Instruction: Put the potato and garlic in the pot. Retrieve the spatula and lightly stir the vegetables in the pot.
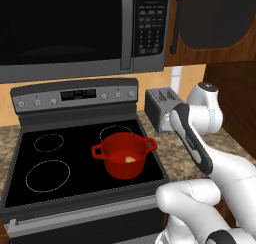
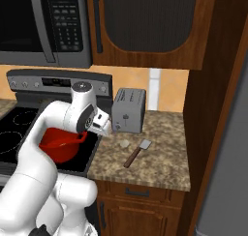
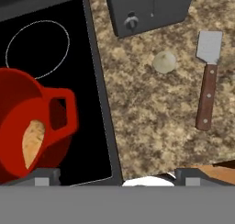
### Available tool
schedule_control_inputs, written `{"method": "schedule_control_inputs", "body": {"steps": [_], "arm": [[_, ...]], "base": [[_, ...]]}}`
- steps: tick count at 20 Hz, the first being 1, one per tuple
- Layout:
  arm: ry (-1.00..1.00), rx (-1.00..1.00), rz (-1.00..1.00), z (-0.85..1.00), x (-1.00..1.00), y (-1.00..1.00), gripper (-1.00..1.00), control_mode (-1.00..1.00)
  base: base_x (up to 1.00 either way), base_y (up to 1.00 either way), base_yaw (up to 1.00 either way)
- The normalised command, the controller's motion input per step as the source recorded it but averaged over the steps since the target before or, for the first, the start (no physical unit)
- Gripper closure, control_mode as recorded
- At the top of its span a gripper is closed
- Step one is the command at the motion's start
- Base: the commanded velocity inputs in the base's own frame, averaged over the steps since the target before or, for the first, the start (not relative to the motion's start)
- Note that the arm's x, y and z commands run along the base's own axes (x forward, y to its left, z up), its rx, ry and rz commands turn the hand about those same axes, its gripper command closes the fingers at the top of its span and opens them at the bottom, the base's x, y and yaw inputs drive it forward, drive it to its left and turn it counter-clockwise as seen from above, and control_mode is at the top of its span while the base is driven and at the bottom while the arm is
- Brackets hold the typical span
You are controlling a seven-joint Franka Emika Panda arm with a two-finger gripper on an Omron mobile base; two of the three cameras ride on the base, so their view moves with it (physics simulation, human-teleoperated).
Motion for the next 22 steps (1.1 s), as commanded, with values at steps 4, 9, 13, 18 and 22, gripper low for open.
{"method": "schedule_control_inputs", "body": {"steps": [4,9,13,18,22], "arm": [[0.00,-0.28,-0.15,-0.55,0.41,-0.95,-1.00,-1.00],[0.03,-0.06,-0.02,-0.12,0.16,-0.15,-1.00,-1.00],[0.00,0.00,0.00,0.00,0.00,0.00,-1.00,-1.00],[0.01,0.06,0.00,-0.03,0.25,-0.17,-1.00,-1.00],[0.04,0.12,0.01,-0.16,0.37,-0.27,-1.00,-1.00]], "base": [[0.00,0.00,0.00],[0.00,0.00,0.00],[0.00,0.00,0.00],[0.00,0.00,0.00],[0.00,0.00,0.00]]}}
